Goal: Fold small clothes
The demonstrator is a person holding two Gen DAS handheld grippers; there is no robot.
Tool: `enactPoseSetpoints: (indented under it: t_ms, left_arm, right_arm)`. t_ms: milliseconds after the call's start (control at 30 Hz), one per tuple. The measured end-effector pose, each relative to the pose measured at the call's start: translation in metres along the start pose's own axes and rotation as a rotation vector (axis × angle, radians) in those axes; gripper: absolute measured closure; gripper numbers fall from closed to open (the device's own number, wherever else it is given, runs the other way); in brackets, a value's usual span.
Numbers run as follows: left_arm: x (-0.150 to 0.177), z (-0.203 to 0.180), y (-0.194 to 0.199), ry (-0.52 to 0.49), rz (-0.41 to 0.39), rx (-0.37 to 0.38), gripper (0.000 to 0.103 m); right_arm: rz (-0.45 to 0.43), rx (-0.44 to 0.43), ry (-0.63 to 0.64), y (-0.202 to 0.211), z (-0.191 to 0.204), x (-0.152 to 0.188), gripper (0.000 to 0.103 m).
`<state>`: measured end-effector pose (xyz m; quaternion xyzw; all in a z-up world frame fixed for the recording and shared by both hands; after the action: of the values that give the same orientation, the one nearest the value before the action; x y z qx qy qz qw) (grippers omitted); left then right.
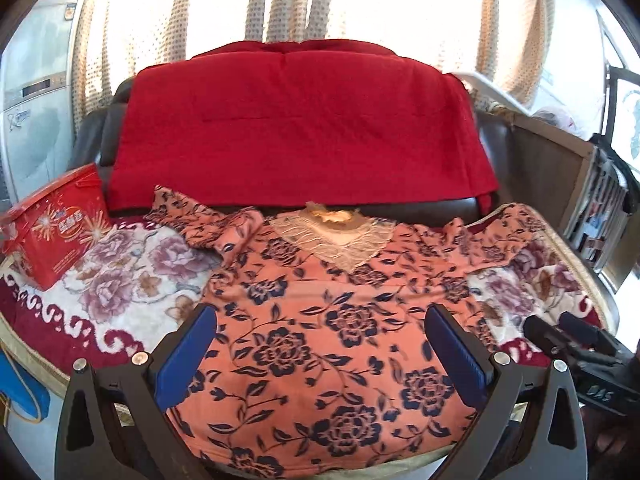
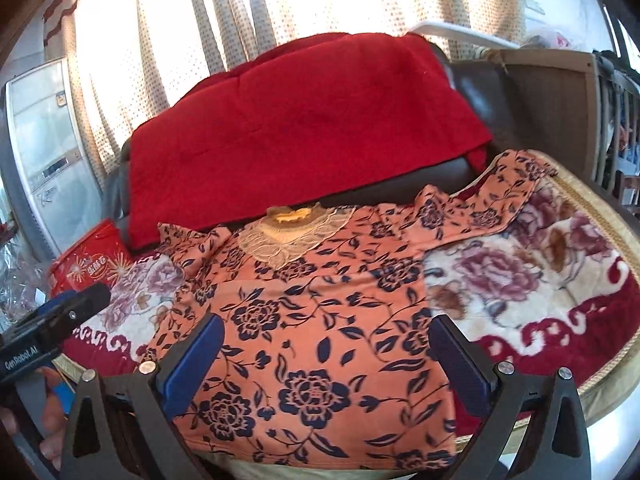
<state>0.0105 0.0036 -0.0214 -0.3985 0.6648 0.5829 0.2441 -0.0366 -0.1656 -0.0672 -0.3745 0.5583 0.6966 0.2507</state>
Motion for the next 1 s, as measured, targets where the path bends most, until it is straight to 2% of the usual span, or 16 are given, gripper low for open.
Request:
enactPoseSetpoints:
  t_ms: [333,767,900,1000]
  left_arm:
    - [0.03,0.033,-0.04,0.057,0.093,-0.062,0.0]
    - [0.04,0.031,-0.062,0.026,0.13,-0.059,0.0]
    - [0.05,0.034,-0.078,0.026,0.156,-0.037,0.0]
    - [0.059,0.043,-0.091,0.026,0.186,-0.051,0.0]
  right_arm:
    - [0.042,-0.021,0.036,-0.014,0.018,0.008,0.0]
    - [0.092,-0.049,0.043,-0.039,0.02,0.016,0.0]
    - [0.125,-0.089,-0.001,-0.056,0.013,0.019,0.0]
    - [0.142,-0.105,-0.084,-0.07,-0.009,0.021,0.0]
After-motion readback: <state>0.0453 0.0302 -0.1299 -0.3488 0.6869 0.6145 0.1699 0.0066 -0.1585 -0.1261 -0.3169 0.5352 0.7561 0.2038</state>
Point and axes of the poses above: each gripper's, at about its wrist camera, not at the fingertips, and y roughly against the way its jaws point, z to its left, x to its underside, the point moved 10 cm from there along -y, roughly the way its jaws point, and after that the axes turned 9 degrees about y, right-handed, at the moved point
